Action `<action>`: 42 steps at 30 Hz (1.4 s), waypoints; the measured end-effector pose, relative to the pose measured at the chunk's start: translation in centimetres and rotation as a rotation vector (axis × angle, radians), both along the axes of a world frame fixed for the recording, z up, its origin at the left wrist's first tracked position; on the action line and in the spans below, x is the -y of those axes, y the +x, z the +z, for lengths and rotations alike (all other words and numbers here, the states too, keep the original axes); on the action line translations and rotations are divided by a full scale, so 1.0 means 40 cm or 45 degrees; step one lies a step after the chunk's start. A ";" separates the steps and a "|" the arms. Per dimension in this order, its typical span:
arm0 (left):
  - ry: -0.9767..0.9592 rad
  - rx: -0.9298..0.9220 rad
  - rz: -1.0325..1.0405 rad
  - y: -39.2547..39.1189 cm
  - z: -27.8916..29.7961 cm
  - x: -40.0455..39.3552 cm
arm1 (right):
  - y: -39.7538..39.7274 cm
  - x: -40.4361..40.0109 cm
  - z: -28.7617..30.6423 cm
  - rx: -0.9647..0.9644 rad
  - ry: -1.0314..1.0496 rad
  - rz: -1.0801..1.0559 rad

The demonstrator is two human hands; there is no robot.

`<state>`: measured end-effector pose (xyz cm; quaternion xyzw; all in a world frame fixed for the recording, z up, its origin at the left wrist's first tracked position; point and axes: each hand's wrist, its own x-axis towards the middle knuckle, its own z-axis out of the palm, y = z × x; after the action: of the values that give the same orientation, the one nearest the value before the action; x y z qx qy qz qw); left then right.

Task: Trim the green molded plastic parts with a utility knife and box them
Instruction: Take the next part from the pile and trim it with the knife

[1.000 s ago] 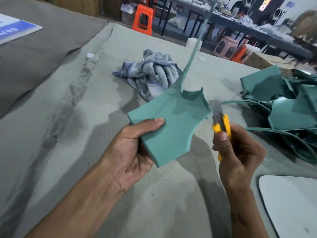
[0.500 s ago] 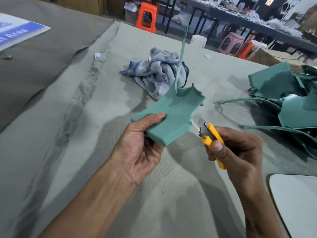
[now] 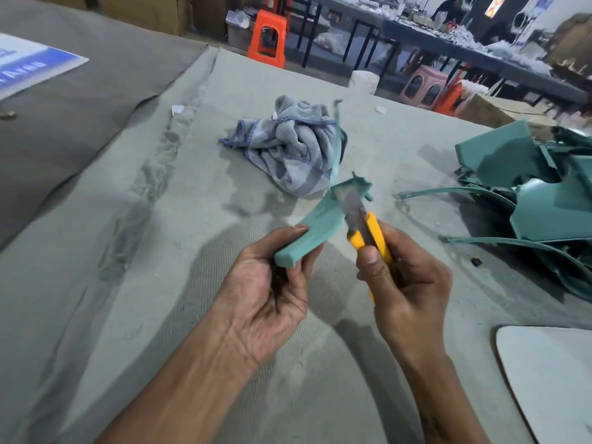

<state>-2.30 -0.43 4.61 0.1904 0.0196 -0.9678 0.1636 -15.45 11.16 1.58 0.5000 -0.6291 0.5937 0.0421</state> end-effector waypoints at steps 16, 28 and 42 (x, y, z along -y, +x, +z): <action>-0.198 0.065 0.014 -0.001 0.000 0.011 | -0.032 -0.032 0.018 -0.392 -0.083 -0.235; -0.156 0.143 0.105 -0.009 0.000 0.028 | -0.030 -0.035 0.010 -0.212 -0.091 -0.143; -0.043 0.058 0.142 -0.009 -0.009 0.023 | 0.021 0.008 0.004 -0.398 -0.014 -0.328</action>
<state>-2.67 -1.35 4.23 0.2084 0.0102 -0.9527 0.2208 -14.60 10.84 1.73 0.5012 -0.6704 0.5020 0.2178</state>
